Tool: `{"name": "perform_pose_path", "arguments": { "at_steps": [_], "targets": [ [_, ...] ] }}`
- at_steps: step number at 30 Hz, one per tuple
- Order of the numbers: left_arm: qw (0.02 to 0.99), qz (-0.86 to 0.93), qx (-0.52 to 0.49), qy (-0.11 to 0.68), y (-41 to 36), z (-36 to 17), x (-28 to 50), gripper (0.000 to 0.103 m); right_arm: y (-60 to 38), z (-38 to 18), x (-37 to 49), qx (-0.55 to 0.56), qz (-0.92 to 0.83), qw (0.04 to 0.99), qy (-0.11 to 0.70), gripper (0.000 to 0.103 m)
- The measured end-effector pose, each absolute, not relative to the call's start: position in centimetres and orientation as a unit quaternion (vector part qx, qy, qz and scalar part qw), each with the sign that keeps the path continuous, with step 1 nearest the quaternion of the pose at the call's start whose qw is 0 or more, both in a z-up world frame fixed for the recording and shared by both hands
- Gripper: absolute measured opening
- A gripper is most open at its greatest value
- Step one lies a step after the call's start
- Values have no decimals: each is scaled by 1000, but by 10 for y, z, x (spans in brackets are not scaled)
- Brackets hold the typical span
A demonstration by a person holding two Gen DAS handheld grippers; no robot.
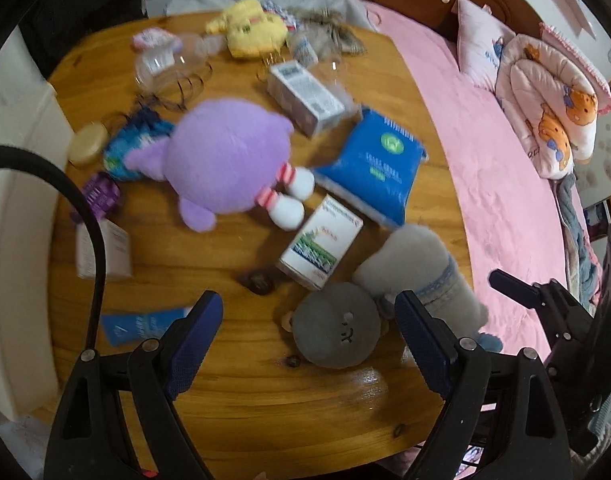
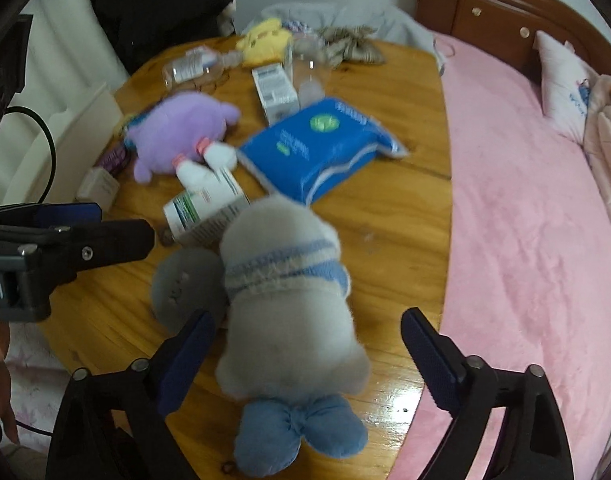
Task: Organize objects
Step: 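Grasp the white-and-blue plush doll with the right tool while the left tool grasps the grey round plush, then carry both plushes over the white tray with both tools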
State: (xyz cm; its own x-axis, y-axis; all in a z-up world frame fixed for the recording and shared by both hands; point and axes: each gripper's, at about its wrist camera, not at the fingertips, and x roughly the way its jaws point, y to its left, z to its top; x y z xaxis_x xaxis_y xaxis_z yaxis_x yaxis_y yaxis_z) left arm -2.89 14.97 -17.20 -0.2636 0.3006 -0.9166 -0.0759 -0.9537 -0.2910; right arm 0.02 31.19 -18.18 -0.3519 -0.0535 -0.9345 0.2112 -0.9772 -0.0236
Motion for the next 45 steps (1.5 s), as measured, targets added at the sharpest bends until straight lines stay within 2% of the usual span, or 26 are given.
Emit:
{"name": "perform_pose_path", "arguments": {
  "at_steps": [5,8,12,27,31,33,34,40,45],
  "targets": [
    [122,759,-627,-126,153,-195,-30,90,325,-197,2,587,-804,90,41,80],
    [125,754,-633,-126,157,-200,-29,90,331,-202,6,594,-798,97,35,64],
    [130,748,-640,-118,163,-207,-26,90,337,-211,11,600,-795,79,36,55],
    [110,751,-647,-76,161,-216,-15,89,347,-210,25,588,-805,75,24,53],
    [112,748,-651,-70,157,-217,-8,75,346,-208,30,588,-805,78,25,53],
    [119,742,-655,-74,156,-218,-5,59,348,-207,32,587,-805,79,25,53],
    [120,745,-653,-69,155,-216,-3,48,348,-207,31,586,-806,79,25,53],
    [115,754,-646,-37,143,-206,7,38,349,-196,37,578,-811,84,28,53],
    [120,760,-638,-30,127,-186,18,36,333,-186,36,572,-814,93,32,53]
  ]
}}
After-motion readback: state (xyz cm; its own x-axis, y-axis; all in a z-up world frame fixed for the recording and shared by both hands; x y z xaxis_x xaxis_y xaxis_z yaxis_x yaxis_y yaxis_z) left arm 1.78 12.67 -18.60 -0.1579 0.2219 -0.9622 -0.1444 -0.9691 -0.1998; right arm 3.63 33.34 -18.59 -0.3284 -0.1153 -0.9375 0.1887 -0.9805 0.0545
